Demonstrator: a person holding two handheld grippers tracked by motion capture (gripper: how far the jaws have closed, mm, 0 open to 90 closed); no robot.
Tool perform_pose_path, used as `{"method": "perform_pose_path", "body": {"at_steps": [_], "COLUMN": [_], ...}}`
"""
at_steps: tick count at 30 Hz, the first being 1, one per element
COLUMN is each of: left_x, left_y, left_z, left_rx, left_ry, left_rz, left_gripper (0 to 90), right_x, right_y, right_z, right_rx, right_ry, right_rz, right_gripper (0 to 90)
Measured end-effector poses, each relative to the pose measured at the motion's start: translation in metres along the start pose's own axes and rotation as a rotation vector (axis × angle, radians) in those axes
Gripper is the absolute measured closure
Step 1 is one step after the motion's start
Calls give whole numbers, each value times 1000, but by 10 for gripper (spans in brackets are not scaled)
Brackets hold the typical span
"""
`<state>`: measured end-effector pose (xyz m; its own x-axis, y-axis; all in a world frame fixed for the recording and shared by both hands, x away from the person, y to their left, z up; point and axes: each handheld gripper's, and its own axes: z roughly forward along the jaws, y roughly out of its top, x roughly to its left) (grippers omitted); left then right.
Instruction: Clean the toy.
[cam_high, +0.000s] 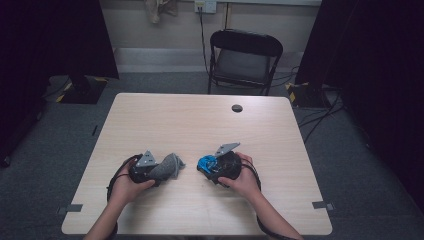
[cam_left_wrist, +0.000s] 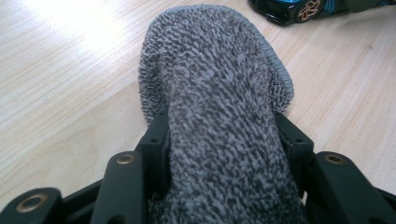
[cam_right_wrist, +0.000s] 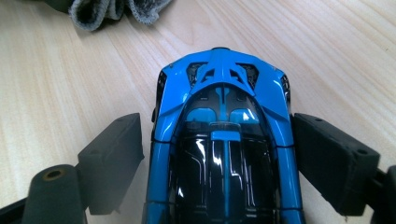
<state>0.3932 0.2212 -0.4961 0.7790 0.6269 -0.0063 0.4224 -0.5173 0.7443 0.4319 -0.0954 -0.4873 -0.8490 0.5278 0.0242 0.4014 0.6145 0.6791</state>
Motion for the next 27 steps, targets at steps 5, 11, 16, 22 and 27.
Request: {"method": "perform_pose_path", "body": {"at_steps": [5, 11, 16, 22, 27], "left_x": [0, 0, 0, 0, 0], "left_y": [0, 0, 0, 0, 0], "left_z": [0, 0, 0, 0, 0], "left_rx": [0, 0, -1, -1, -1], "left_ry": [0, 0, 0, -1, -1], "left_rz": [1, 0, 0, -1, 0], "left_gripper": [495, 494, 494, 494, 494], "right_x": [2, 5, 5, 4, 5], "right_y": [-1, -2, -3, -3, -3], "right_z": [4, 7, 7, 5, 5], "right_rx": [15, 18, 11, 5, 7], "right_ry": [-17, -33, -37, -48, -52], "right_rz": [-9, 3, 13, 22, 26], "right_gripper": [177, 166, 170, 244, 247]}}
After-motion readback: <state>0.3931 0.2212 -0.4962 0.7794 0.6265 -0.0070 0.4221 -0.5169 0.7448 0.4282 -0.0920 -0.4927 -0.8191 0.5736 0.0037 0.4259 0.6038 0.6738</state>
